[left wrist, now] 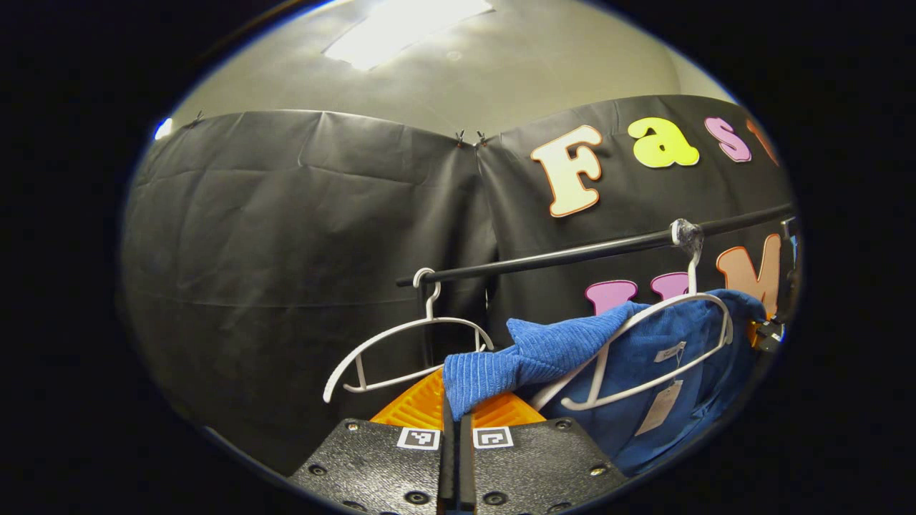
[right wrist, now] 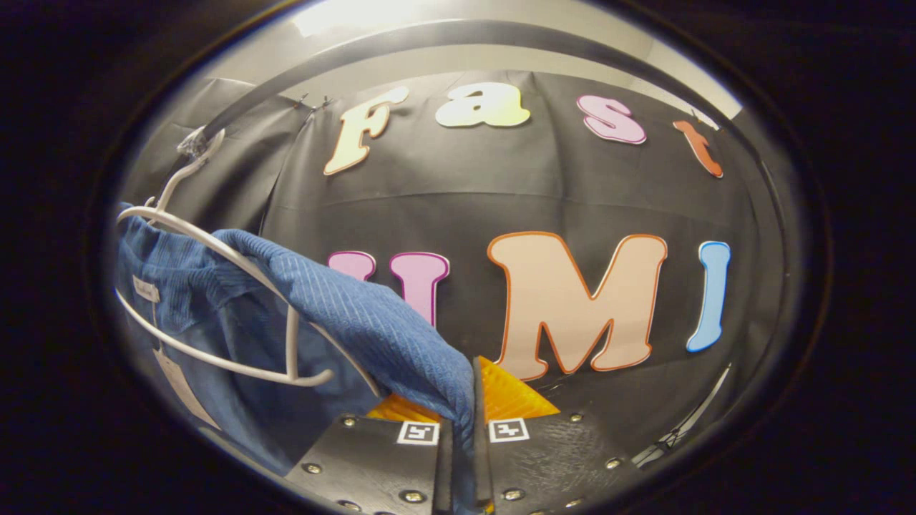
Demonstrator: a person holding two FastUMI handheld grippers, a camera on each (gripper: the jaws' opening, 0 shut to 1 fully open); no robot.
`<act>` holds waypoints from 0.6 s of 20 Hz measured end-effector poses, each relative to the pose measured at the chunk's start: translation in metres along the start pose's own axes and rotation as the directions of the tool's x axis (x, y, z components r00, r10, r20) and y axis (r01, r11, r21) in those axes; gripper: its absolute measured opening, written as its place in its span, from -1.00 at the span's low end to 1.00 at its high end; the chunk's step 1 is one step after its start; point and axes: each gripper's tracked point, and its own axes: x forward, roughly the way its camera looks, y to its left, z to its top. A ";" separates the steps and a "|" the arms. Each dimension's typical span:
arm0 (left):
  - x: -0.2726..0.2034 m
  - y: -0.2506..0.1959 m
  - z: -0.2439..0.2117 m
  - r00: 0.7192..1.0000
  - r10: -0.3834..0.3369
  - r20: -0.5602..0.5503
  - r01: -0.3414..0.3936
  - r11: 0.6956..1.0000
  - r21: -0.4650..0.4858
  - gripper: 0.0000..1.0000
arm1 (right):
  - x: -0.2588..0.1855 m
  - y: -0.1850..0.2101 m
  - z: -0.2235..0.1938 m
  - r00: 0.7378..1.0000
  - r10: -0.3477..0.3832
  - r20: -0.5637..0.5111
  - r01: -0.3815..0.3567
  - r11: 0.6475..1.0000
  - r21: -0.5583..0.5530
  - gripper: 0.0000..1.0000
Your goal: Grasp the clothes on the hanger with both hands and then place them into the laundry hamper below.
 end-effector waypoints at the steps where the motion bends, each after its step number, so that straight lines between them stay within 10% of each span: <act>1: 0.003 -0.001 0.002 1.000 -0.010 0.006 0.010 1.000 0.015 -0.89 | 0.003 -0.001 -0.002 1.000 -0.004 -0.001 0.004 1.000 0.002 -0.79; 12: 0.035 -0.006 -0.023 0.995 -0.096 -0.032 0.095 0.995 -0.010 -0.95 | 0.012 -0.001 -0.014 0.999 0.000 -0.036 0.000 1.000 0.018 -0.78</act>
